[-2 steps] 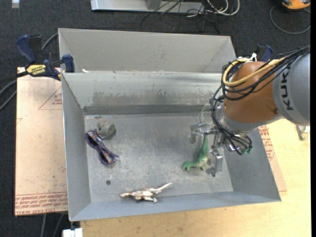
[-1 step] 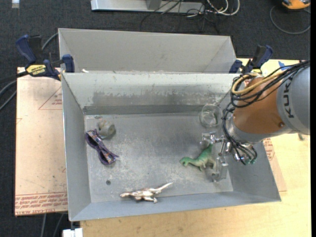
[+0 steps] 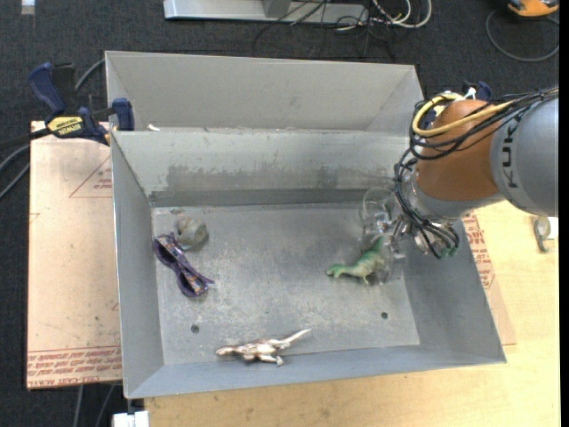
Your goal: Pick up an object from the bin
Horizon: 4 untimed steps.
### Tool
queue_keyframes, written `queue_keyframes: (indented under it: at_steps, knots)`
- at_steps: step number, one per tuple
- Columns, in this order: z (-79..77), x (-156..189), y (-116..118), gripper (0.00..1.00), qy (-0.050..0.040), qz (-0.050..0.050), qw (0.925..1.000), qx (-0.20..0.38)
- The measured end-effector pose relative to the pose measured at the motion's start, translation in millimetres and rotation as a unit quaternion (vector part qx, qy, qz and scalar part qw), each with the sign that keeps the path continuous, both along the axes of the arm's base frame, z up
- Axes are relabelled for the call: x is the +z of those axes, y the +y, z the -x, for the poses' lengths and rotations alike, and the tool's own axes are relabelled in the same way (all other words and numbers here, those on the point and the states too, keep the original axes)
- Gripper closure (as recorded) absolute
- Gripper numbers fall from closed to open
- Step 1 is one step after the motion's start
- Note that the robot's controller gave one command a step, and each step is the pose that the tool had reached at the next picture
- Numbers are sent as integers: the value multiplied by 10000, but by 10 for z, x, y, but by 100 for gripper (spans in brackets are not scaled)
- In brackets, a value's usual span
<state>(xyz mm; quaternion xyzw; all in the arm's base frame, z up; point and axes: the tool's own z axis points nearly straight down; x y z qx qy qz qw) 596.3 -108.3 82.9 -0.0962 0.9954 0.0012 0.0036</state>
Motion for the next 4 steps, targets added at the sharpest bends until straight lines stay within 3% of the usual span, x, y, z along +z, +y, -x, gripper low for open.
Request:
queue_keyframes:
  at_steps: [1, 2, 3, 4]
  knots:
    - [0, 0, 1, 100, 0, 1, 10000, 4]
    - [20, 689, 62, 100, -49, 3, 9999, 136]
    - [116, 948, 12, 100, -28, 3, 9999, 141]
    - [-63, 2211, 244, 100, -70, 3, 9994, 337]
